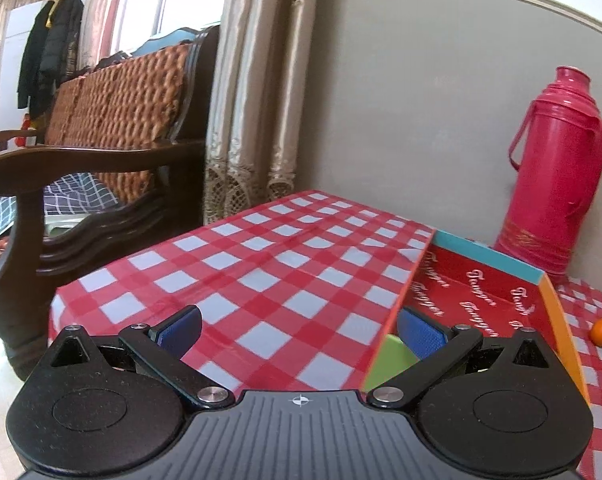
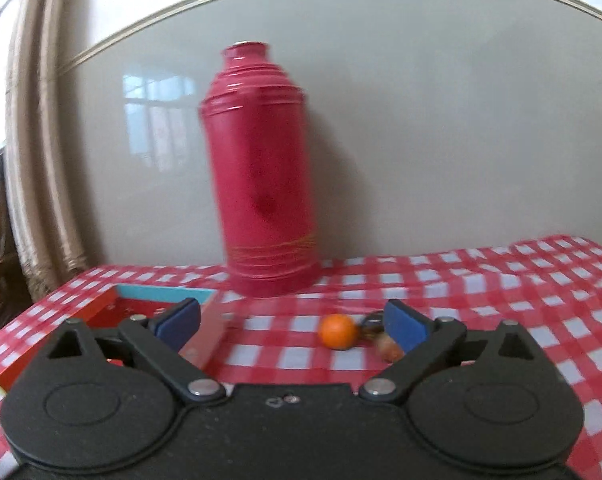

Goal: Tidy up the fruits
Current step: 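Lift the right tool out of the box and back away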

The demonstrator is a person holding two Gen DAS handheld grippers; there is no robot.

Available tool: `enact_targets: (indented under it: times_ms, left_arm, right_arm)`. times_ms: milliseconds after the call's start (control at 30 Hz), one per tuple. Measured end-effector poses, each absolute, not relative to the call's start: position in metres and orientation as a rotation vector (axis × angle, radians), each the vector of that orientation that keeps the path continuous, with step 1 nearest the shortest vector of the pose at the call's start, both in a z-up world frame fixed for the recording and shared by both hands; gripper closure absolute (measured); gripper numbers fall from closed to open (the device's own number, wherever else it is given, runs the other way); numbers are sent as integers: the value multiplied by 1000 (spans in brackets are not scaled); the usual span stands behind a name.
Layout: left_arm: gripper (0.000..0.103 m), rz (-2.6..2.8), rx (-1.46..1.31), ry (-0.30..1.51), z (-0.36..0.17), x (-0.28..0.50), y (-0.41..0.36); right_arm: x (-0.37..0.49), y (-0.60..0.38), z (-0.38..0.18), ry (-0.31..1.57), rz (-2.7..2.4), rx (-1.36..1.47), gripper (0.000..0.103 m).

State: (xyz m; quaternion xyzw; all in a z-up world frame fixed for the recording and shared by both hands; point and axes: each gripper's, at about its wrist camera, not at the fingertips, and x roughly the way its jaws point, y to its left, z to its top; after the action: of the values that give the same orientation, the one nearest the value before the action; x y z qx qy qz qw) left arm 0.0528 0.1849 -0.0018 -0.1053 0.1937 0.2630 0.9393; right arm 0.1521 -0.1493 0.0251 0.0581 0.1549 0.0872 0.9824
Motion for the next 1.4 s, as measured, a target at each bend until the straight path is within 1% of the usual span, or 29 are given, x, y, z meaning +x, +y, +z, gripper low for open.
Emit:
enact_targets:
  times_ms: [267, 467, 867, 1033, 1400]
  left_arm:
    - [0, 449, -148, 373, 2, 66, 146]
    - [0, 375, -151, 360, 2, 73, 119]
    - [0, 134, -38, 319, 4, 88, 30]
    - [0, 37, -1, 294, 5, 90, -5]
    - [0, -26, 25, 394, -7, 111, -45]
  right_arm:
    - [147, -186, 22, 310, 91, 156, 8]
    - [142, -204, 19, 305, 61, 160, 7]
    - [131, -252, 12, 277, -58, 184, 6]
    - [132, -266, 9, 295, -81, 185, 6]
    - [124, -299, 5, 301, -136, 205, 6]
